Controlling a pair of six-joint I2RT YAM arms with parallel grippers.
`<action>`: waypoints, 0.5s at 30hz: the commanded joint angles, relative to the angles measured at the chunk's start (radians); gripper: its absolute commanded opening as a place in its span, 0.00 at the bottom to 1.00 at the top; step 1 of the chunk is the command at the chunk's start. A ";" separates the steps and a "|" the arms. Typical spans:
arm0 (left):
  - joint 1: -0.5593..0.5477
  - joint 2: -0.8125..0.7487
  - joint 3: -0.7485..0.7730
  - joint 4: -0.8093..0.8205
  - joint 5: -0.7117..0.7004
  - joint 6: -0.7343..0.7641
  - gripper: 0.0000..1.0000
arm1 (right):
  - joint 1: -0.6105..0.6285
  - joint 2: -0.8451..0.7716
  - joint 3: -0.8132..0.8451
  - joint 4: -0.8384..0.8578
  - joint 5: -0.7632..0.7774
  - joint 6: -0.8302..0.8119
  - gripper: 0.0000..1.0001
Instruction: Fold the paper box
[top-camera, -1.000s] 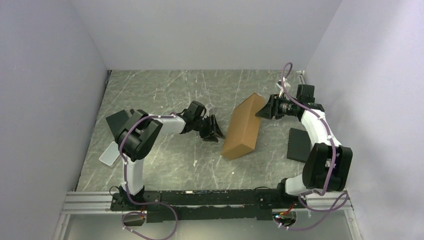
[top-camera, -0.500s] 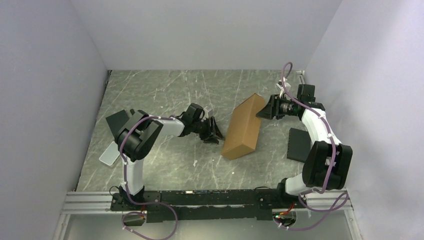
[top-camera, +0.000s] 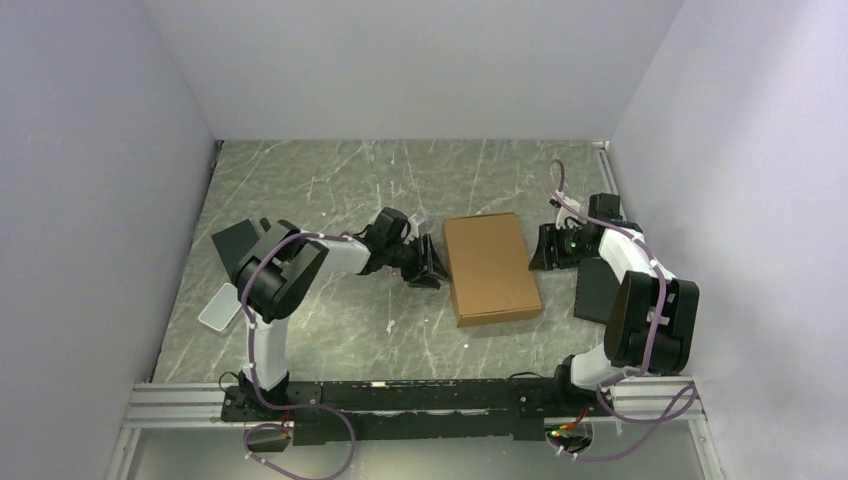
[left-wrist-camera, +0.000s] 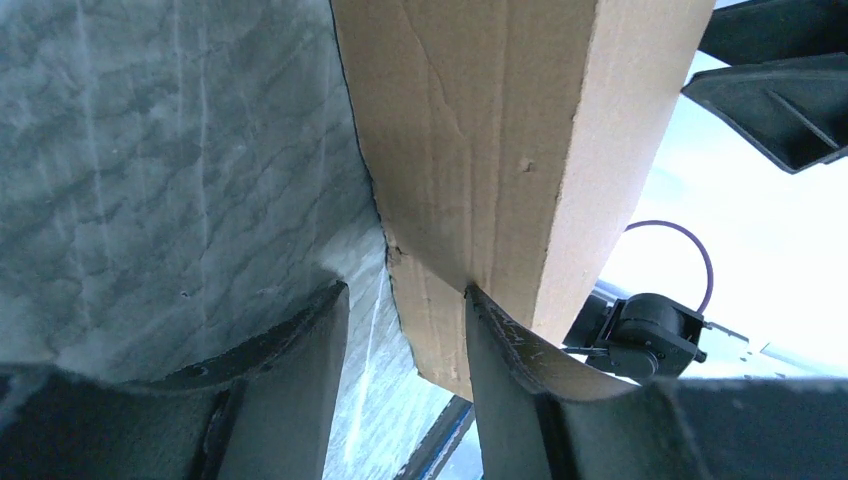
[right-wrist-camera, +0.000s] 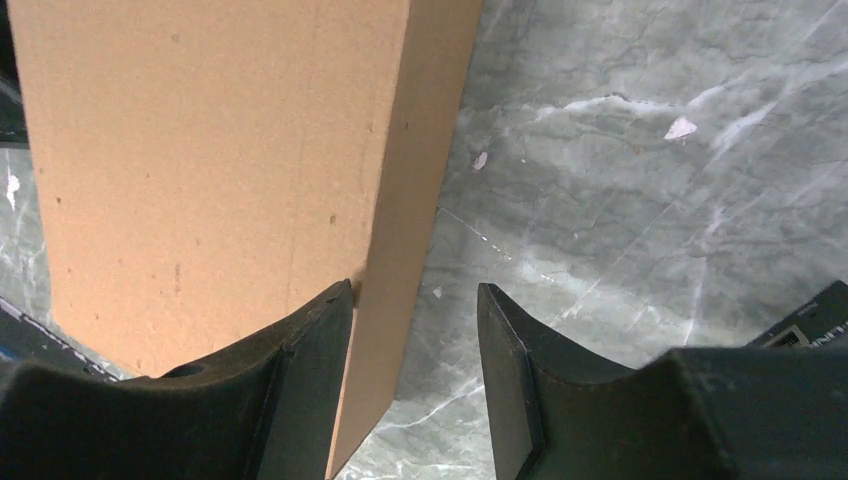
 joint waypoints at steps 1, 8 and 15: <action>-0.014 0.023 0.030 0.003 -0.001 0.008 0.52 | 0.006 0.062 0.035 -0.014 0.020 -0.037 0.52; -0.014 0.002 0.023 -0.050 -0.043 0.030 0.52 | 0.017 0.138 0.071 0.016 0.015 -0.023 0.52; 0.004 0.015 0.052 -0.115 -0.071 0.053 0.52 | 0.180 0.263 0.161 0.009 -0.005 0.019 0.41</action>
